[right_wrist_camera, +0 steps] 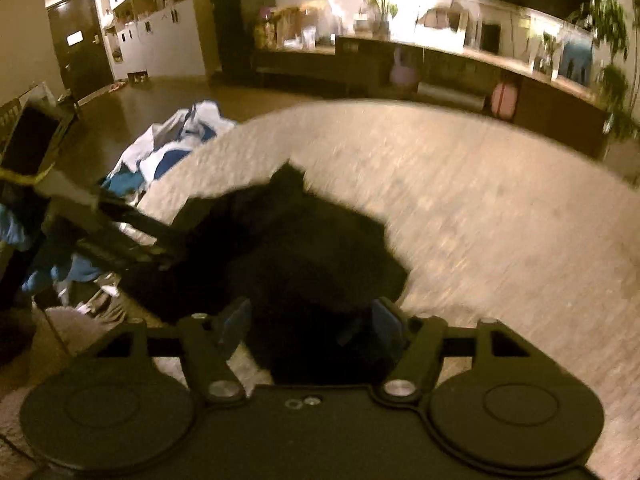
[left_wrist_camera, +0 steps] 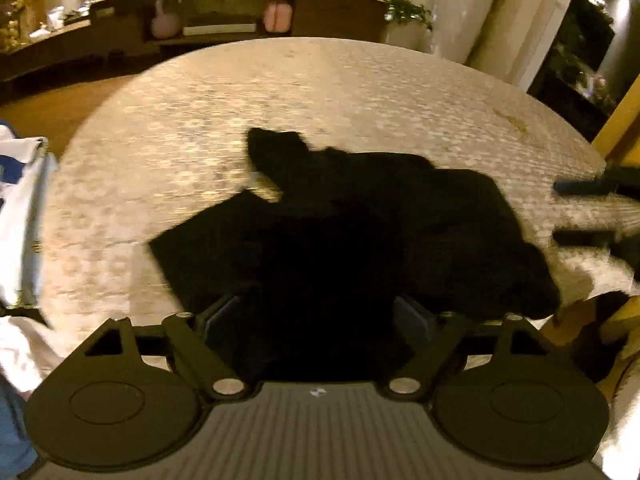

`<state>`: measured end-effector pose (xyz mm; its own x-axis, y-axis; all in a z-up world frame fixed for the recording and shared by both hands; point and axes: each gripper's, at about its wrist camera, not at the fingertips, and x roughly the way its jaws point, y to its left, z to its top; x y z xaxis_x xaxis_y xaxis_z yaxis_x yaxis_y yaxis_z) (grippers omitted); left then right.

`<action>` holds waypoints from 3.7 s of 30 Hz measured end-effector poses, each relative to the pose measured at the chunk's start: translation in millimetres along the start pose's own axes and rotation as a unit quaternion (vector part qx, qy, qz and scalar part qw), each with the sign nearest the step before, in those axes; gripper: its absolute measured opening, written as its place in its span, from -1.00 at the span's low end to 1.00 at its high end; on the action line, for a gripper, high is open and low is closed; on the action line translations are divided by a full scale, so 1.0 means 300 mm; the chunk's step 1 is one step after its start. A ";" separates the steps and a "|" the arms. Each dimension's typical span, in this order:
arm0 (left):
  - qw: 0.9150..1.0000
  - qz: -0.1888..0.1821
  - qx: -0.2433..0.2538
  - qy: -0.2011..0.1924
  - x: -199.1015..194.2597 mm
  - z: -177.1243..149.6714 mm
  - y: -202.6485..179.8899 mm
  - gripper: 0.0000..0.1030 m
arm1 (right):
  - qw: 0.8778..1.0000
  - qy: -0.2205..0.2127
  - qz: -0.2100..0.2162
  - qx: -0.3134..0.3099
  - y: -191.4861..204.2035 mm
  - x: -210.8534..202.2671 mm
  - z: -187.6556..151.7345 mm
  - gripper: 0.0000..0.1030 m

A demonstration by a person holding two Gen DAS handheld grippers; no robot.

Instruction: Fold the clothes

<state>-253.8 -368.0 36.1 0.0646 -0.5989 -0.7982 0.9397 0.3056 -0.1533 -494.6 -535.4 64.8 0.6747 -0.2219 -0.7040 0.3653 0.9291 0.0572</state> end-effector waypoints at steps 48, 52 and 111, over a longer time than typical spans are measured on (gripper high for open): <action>0.990 -0.060 0.122 -0.037 0.126 0.268 -0.063 0.63 | 0.989 0.045 0.119 -0.071 0.034 0.133 0.066 1.00; 0.992 -0.046 0.121 -0.013 0.178 0.302 -0.081 0.63 | 0.996 0.033 0.069 -0.042 -0.078 0.134 0.181 1.00; 0.995 -0.072 0.029 0.055 0.171 0.043 -0.011 0.43 | 0.990 0.138 -0.010 0.035 -0.042 0.298 0.134 1.00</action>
<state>-249.1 -409.2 3.1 -0.1073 -0.5471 -0.8301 0.9547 0.1765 -0.2397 -413.1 -578.8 29.5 0.4690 -0.1419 -0.8717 0.4265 0.9007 0.0828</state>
